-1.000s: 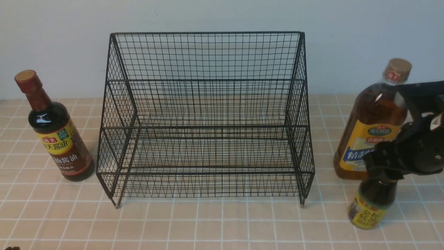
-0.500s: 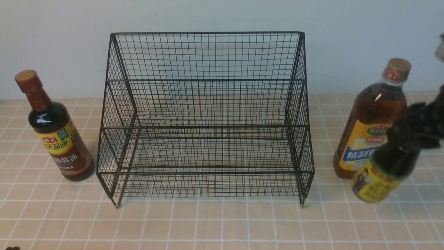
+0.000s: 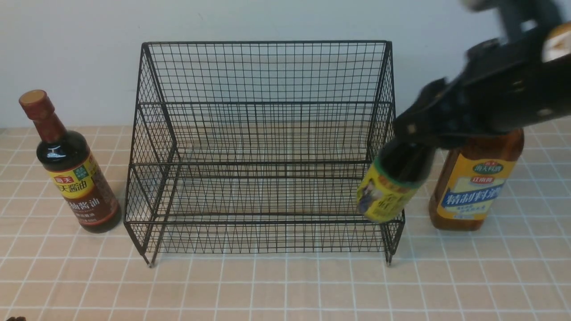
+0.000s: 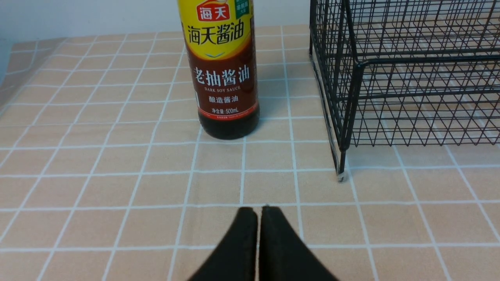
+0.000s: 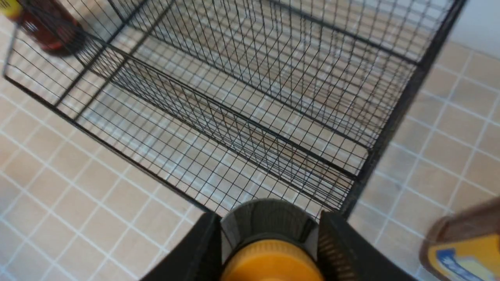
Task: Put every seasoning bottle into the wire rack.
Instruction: Use the right arm to put the condiment bottle back on the shelf
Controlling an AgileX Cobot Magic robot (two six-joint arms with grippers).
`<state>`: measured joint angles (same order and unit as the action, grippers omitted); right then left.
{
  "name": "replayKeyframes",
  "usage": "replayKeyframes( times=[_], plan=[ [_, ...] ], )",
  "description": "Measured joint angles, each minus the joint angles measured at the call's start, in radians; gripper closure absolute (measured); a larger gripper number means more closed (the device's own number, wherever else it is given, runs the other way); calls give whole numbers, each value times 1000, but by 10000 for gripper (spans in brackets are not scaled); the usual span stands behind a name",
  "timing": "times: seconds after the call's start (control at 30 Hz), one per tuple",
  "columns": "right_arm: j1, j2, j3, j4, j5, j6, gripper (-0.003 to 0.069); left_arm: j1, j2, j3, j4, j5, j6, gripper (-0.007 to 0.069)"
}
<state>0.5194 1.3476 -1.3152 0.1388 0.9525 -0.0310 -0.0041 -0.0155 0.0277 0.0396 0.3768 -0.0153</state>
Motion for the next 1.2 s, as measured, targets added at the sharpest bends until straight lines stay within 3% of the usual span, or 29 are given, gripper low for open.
replayKeyframes(
  times=[0.2,1.2],
  plan=[
    [37,96,-7,-54,-125,58,363,0,0,0,0,0,0,631],
    [39,249,-78,-107,-86,68,363,0,0,0,0,1,0,631]
  ],
)
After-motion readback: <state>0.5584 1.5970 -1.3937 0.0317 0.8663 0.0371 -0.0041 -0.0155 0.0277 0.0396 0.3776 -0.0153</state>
